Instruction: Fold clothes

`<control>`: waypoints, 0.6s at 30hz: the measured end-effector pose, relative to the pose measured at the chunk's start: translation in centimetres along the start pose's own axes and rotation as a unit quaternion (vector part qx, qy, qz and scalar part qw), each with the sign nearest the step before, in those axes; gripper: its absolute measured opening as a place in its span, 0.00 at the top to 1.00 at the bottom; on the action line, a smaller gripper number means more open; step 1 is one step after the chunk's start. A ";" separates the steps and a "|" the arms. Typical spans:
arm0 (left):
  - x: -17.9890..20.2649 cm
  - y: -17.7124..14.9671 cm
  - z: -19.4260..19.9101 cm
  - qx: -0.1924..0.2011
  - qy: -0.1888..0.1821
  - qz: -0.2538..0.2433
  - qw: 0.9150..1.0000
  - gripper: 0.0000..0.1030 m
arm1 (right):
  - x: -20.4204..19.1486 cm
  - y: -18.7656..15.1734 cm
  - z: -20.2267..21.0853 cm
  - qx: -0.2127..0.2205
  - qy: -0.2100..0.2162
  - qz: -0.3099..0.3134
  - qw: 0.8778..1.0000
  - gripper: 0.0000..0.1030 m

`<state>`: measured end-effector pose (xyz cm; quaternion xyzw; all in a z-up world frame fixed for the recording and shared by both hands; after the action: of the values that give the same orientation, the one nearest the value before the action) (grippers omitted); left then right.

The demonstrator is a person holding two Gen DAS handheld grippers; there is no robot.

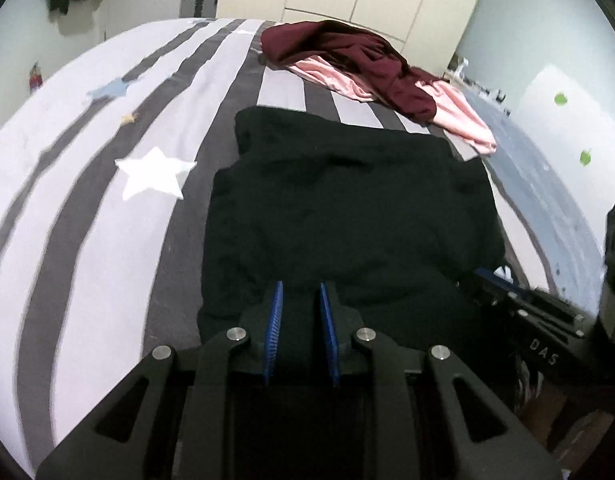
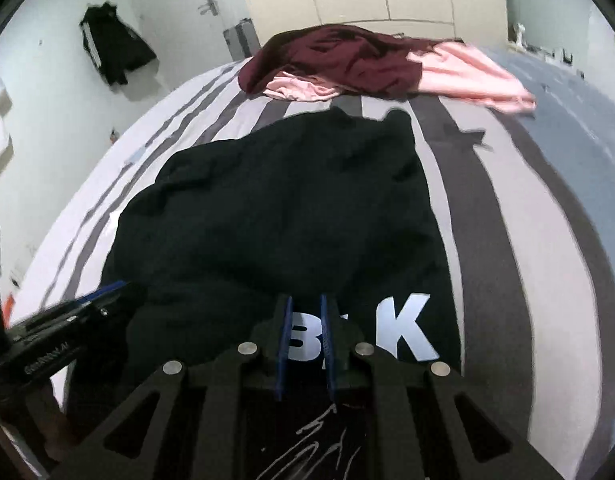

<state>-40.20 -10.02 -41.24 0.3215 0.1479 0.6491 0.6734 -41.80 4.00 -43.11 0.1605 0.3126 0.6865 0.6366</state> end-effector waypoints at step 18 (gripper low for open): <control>-1.2 6.1 -3.3 0.018 0.017 -0.040 0.999 0.83 | 2.4 6.6 -4.5 0.024 -0.005 0.007 1.000 0.87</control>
<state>-47.18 -10.71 -40.18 0.3160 0.1838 0.6243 0.6903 -50.04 5.39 -42.71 0.1820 0.3247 0.6825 0.6290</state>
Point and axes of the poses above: each gripper's, at about its wrist camera, not at the fingertips, and z roughly against the way its jaws point, x to its right, y to its top, the point moved 9 cm from there along -z, roughly the way its jaws point, and after that the axes turned 2 degrees about x, right-handed, at the moved point
